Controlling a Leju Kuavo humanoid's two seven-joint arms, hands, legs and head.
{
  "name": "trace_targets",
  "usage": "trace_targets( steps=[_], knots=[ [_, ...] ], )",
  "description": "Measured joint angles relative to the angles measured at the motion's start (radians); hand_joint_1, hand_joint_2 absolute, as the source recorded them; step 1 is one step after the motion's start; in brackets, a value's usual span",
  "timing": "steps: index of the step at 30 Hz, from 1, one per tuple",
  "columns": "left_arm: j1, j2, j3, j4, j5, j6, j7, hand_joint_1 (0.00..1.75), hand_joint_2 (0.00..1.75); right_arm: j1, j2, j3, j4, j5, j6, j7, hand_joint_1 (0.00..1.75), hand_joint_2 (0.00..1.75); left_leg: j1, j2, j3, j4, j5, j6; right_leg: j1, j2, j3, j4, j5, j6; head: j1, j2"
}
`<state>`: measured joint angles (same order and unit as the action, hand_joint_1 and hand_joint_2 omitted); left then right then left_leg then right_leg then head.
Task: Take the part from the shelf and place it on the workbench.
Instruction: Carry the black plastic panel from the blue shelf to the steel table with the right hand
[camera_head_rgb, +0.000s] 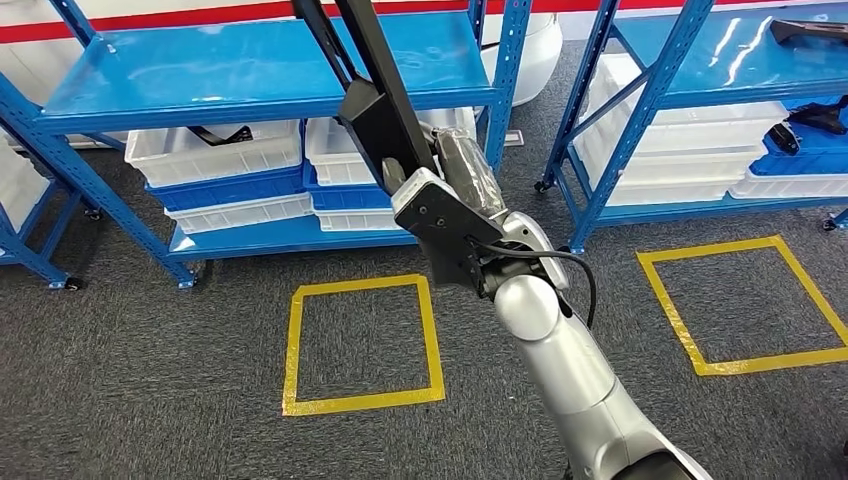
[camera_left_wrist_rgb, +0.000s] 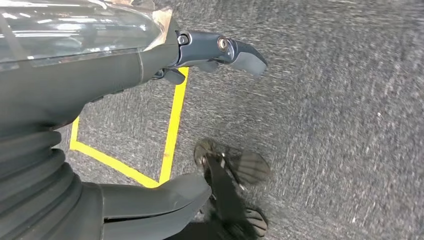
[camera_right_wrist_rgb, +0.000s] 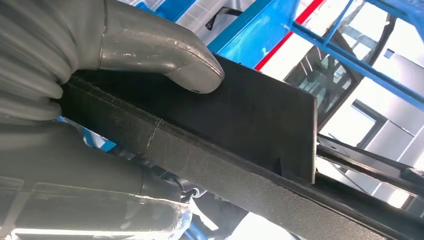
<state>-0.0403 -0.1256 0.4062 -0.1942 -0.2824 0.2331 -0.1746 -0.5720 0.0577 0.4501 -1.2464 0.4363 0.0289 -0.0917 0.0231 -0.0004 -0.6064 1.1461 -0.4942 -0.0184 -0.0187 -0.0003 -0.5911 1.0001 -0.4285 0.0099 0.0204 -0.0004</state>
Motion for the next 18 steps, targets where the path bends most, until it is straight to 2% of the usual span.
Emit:
trace_targets(
  steps=[1, 2, 3, 5, 6, 7, 8, 10, 11, 12, 13, 14, 15, 16, 17, 18],
  knots=[
    [-0.002, 0.001, 0.002, 0.000, 0.005, 0.004, 0.000, 0.00, 1.75, -0.011, 0.009, 0.001, 0.003, -0.003, 0.002, -0.002, 1.54, 1.75, 0.000, -0.002, 0.045, -0.065, 0.003, 0.002, 0.001, 0.000, -0.009, 0.006, 0.004, 0.006, 0.000, 0.000],
    [-0.005, 0.001, 0.003, 0.000, 0.009, 0.007, 0.000, 0.00, 1.75, -0.023, 0.018, 0.002, 0.008, -0.006, 0.004, -0.004, 1.54, 1.75, -0.002, -0.005, 0.072, -0.110, -0.001, 0.006, 0.003, 0.001, -0.015, 0.010, 0.009, 0.013, 0.001, 0.000],
    [-0.007, 0.001, 0.005, 0.000, 0.012, 0.010, 0.001, 0.00, 1.75, -0.035, 0.026, 0.005, 0.013, -0.010, 0.006, -0.006, 1.54, 1.75, -0.005, -0.007, 0.082, -0.131, -0.007, 0.011, 0.004, 0.000, -0.019, 0.011, 0.014, 0.021, 0.001, 0.000],
    [-0.007, 0.001, 0.010, 0.000, 0.017, 0.016, 0.001, 0.00, 1.75, -0.053, 0.038, 0.012, 0.028, -0.017, 0.011, -0.013, 1.54, 1.75, -0.010, -0.007, 0.073, -0.137, 0.006, 0.030, 0.003, 0.000, -0.024, 0.011, 0.024, 0.036, 0.002, 0.000],
    [-0.007, 0.001, 0.014, 0.000, 0.020, 0.020, 0.002, 0.00, 1.75, -0.061, 0.042, 0.016, 0.037, -0.022, 0.013, -0.017, 1.54, 1.75, -0.010, -0.005, 0.067, -0.139, 0.014, 0.039, 0.001, 0.000, -0.031, 0.017, 0.019, 0.039, 0.002, 0.000],
    [-0.008, 0.001, 0.018, 0.000, 0.024, 0.024, 0.002, 0.00, 1.75, -0.070, 0.046, 0.019, 0.048, -0.028, 0.015, -0.021, 1.54, 1.75, -0.010, -0.002, 0.058, -0.141, 0.025, 0.050, 0.000, 0.000, -0.044, 0.040, -0.003, 0.037, 0.003, 0.000],
    [-0.008, 0.001, 0.023, 0.000, 0.027, 0.029, 0.002, 0.00, 1.75, -0.079, 0.051, 0.022, 0.060, -0.035, 0.016, -0.025, 1.54, 1.75, -0.009, 0.000, 0.047, -0.144, 0.037, 0.058, 0.000, 0.000, -0.063, 0.084, -0.038, 0.032, 0.003, 0.000],
    [-0.009, 0.000, 0.032, 0.000, 0.032, 0.039, 0.002, 0.00, 1.75, -0.096, 0.063, 0.028, 0.084, -0.048, 0.017, -0.034, 1.54, 1.75, -0.012, 0.003, 0.018, -0.143, 0.058, 0.066, 0.000, 0.000, -0.108, 0.218, -0.121, 0.024, 0.004, 0.000],
    [-0.009, -0.001, 0.037, 0.000, 0.034, 0.043, 0.003, 0.00, 1.75, -0.103, 0.068, 0.031, 0.096, -0.054, 0.016, -0.039, 1.54, 1.75, -0.013, 0.004, 0.003, -0.142, 0.069, 0.067, 0.000, 0.000, -0.121, 0.278, -0.145, 0.027, 0.003, 0.000],
    [-0.009, -0.002, 0.041, 0.000, 0.034, 0.046, 0.003, 0.00, 1.75, -0.108, 0.073, 0.034, 0.107, -0.060, 0.016, -0.044, 1.54, 1.75, -0.014, 0.004, -0.011, -0.141, 0.080, 0.067, 0.000, 0.000, -0.118, 0.310, -0.151, 0.033, 0.003, 0.000],
    [-0.009, -0.004, 0.043, 0.000, 0.034, 0.048, 0.003, 0.00, 1.75, -0.111, 0.077, 0.036, 0.116, -0.063, 0.015, -0.049, 1.54, 1.75, -0.015, 0.004, -0.024, -0.141, 0.090, 0.065, 0.000, 0.000, -0.097, 0.303, -0.141, 0.042, 0.003, 0.000],
    [-0.009, -0.005, 0.046, 0.000, 0.034, 0.049, 0.003, 0.00, 1.75, -0.115, 0.080, 0.039, 0.123, -0.065, 0.014, -0.052, 1.54, 1.75, -0.015, 0.004, -0.035, -0.141, 0.099, 0.063, 0.001, 0.000, -0.057, 0.257, -0.120, 0.049, 0.003, 0.000],
    [-0.009, -0.007, 0.049, 0.000, 0.034, 0.049, 0.003, 0.00, 1.75, -0.120, 0.083, 0.041, 0.129, -0.066, 0.014, -0.054, 1.54, 1.75, -0.015, 0.004, -0.044, -0.140, 0.109, 0.060, 0.002, 0.000, -0.005, 0.185, -0.102, 0.052, 0.003, 0.000],
    [-0.009, -0.009, 0.051, 0.000, 0.034, 0.050, 0.003, 0.00, 1.75, -0.125, 0.086, 0.044, 0.133, -0.066, 0.014, -0.055, 1.54, 1.75, -0.016, 0.003, -0.053, -0.139, 0.117, 0.055, 0.005, 0.000, 0.049, 0.104, -0.095, 0.049, 0.003, 0.000],
    [-0.008, -0.011, 0.053, 0.000, 0.034, 0.052, 0.003, 0.00, 1.75, -0.129, 0.089, 0.045, 0.136, -0.067, 0.013, -0.058, 1.54, 1.75, -0.017, 0.003, -0.059, -0.140, 0.127, 0.050, 0.008, 0.000, 0.087, 0.044, -0.094, 0.043, 0.003, 0.000],
    [-0.008, -0.013, 0.055, 0.000, 0.033, 0.055, 0.003, 0.00, 1.75, -0.132, 0.090, 0.047, 0.137, -0.067, 0.011, -0.061, 1.54, 1.75, -0.016, 0.004, -0.063, -0.142, 0.136, 0.044, 0.012, 0.001, 0.106, 0.005, -0.098, 0.036, 0.003, 0.000]
  ],
)
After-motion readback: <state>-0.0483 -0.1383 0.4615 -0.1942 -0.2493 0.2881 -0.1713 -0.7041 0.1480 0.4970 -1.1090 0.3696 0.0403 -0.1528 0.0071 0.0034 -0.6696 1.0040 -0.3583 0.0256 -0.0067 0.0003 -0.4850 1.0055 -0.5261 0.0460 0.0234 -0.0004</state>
